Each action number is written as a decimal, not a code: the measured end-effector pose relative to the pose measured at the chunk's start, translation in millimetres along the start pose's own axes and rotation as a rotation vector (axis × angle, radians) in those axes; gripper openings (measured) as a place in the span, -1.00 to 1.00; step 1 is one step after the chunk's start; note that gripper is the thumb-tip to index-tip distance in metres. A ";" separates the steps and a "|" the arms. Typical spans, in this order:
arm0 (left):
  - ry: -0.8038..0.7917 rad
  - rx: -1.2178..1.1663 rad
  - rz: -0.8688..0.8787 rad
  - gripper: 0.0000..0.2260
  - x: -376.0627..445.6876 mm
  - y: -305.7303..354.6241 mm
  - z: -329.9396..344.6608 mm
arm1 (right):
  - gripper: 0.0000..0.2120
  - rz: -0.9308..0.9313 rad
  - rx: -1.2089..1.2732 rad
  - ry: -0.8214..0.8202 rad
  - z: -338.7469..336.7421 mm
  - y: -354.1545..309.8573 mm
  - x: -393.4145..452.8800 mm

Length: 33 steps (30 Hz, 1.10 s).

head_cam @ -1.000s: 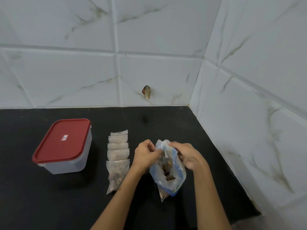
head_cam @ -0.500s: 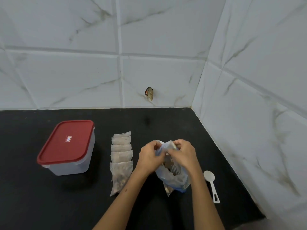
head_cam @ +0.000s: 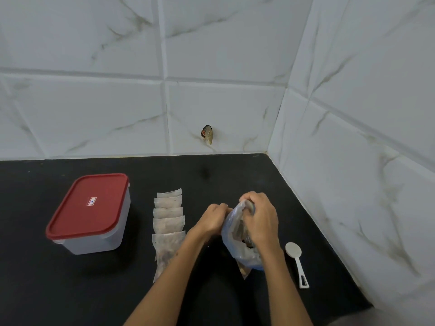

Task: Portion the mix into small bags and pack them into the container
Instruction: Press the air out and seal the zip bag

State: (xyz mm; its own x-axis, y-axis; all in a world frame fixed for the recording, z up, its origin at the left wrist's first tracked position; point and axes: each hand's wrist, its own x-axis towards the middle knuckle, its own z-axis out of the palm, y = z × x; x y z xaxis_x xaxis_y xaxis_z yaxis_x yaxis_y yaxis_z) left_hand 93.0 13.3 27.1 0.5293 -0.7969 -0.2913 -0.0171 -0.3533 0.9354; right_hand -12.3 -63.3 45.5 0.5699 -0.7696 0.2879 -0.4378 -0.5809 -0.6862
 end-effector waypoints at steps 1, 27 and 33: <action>-0.009 -0.012 0.007 -0.68 2.6 -1.7 -2.5 | -0.87 0.022 0.036 -0.039 -3.7 -0.1 1.1; 0.121 0.146 -0.128 -0.63 -9.0 7.8 -3.2 | -0.67 0.472 0.069 -0.389 -27.0 7.6 20.3; 0.179 0.127 0.017 -0.97 -17.6 7.8 6.4 | -0.81 0.471 0.240 -0.384 -30.3 13.8 25.0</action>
State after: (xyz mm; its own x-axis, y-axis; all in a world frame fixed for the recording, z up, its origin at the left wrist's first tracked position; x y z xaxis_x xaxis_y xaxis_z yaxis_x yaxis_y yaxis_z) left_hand 78.1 21.4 38.3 0.6702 -0.7073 -0.2249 -0.1276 -0.4083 0.9039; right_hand -25.2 -98.6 63.4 0.5823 -0.7521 -0.3088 -0.5593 -0.0949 -0.8235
